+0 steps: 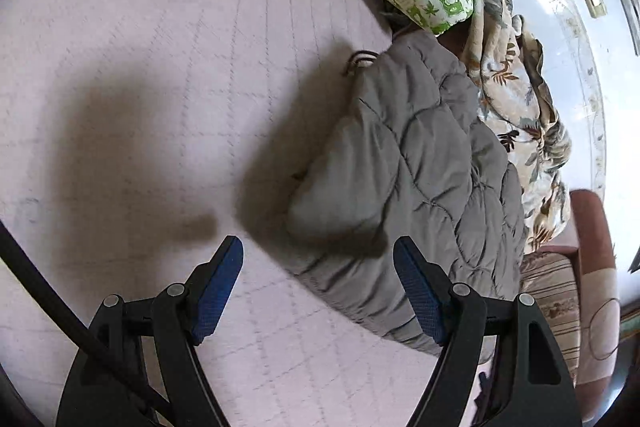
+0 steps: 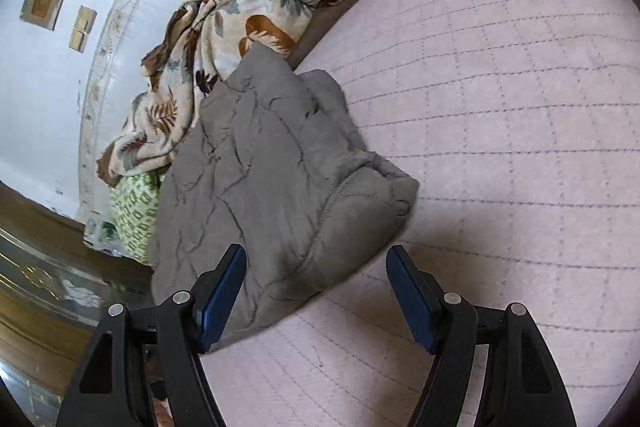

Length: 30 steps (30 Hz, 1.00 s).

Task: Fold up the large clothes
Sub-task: 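Lift the grasped edge and fold it over the jacket with both grippers, then hold the new fold and press it down with both grippers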

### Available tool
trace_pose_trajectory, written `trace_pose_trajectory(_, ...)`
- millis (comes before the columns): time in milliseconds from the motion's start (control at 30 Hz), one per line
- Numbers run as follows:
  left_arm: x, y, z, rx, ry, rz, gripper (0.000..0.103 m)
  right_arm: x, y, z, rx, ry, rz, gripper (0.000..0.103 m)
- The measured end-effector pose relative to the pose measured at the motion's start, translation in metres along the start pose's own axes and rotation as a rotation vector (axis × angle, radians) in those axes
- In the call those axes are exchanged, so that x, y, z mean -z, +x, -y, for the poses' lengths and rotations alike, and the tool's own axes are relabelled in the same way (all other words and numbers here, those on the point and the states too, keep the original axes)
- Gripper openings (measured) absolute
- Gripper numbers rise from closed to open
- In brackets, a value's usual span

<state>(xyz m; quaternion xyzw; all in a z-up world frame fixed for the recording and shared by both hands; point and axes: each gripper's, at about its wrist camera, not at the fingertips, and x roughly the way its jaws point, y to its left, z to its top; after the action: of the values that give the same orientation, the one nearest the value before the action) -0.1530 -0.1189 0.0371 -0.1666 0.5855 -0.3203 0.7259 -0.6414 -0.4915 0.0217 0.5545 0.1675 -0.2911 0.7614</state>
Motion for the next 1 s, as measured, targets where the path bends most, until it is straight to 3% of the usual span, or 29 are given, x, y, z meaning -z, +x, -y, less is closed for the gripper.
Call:
trace_pose_trajectory(533,0.003,0.033,-0.003,0.045,-0.052,-0.006,0.078,-0.009,0.032,0.026,-0.008,0.163,0.036,0.079)
trace_pose_trajectory(667,0.001,0.037,-0.001,0.049,-0.047,0.003,0.079,-0.012,0.047,0.036,-0.029,0.238,0.057,0.084)
trace_pose_trajectory(800,-0.003,0.042,0.002,0.049,-0.029,0.014,0.079,-0.017,0.061,0.03,-0.017,0.215,0.072,0.085)
trace_pose_trajectory(833,-0.004,0.043,0.004,0.051,-0.022,0.019,0.079,-0.019,0.064,0.025,-0.013,0.19,0.078,0.08)
trace_pose_trajectory(867,-0.005,0.044,0.006,0.049,-0.011,0.023,0.077,-0.02,0.066,0.022,0.004,0.17,0.083,0.065)
trace_pose_trajectory(1000,-0.003,0.041,0.023,0.003,0.093,0.06,0.049,-0.02,0.064,0.01,0.043,0.091,0.091,0.044)
